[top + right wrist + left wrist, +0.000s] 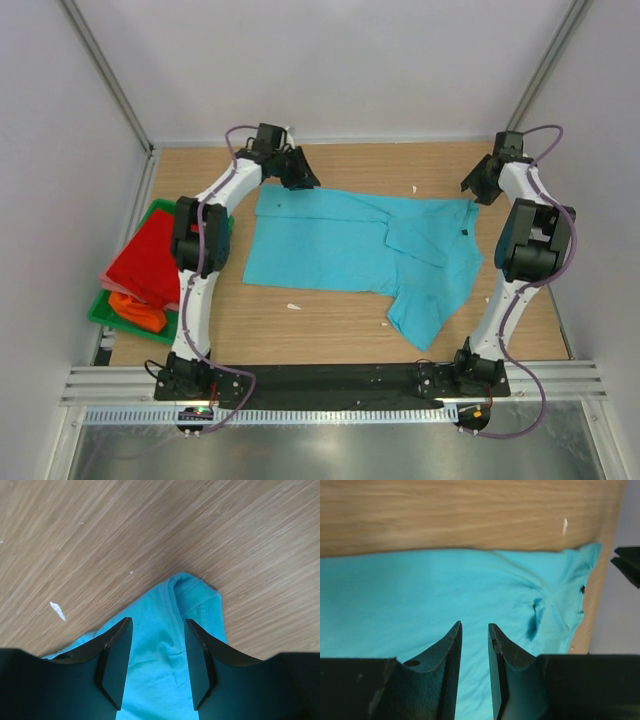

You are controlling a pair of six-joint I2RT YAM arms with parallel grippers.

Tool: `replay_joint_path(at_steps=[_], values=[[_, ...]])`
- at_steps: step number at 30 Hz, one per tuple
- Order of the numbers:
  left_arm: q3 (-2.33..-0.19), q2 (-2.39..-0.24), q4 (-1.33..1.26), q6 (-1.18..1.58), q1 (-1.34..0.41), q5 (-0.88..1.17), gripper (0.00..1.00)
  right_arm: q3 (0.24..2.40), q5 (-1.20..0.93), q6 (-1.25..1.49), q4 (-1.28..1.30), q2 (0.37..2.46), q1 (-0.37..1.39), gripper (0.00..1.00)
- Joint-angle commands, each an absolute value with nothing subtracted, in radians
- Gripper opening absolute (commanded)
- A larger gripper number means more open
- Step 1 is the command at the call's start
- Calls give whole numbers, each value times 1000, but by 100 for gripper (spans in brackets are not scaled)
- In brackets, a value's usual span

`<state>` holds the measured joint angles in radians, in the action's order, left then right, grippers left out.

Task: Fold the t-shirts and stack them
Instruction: Fold the tshirt

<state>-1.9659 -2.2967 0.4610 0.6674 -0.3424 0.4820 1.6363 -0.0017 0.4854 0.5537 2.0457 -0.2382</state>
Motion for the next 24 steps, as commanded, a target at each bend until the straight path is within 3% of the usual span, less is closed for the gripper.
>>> replay_joint_path(at_steps=[1, 10, 13, 14, 16, 24], values=[[-1994, -2344, 499, 629, -321, 482, 28, 1697, 23, 463, 555, 2080, -242, 52], [-1956, -2393, 494, 680, -249, 472, 25, 1707, -25, 482, 485, 2181, -242, 37], [-1945, -2404, 492, 684, -229, 459, 25, 1724, -15, 482, 456, 2218, -242, 20], [-1947, -2410, 494, 684, -224, 456, 25, 1738, -5, 480, 450, 2224, -242, 8], [-1954, -2427, 500, 693, -209, 457, 24, 1741, 49, 479, 402, 2243, -242, 2], [-1999, -2520, 509, 701, -166, 472, 24, 1917, 29, 479, 330, 2407, -238, 1]])
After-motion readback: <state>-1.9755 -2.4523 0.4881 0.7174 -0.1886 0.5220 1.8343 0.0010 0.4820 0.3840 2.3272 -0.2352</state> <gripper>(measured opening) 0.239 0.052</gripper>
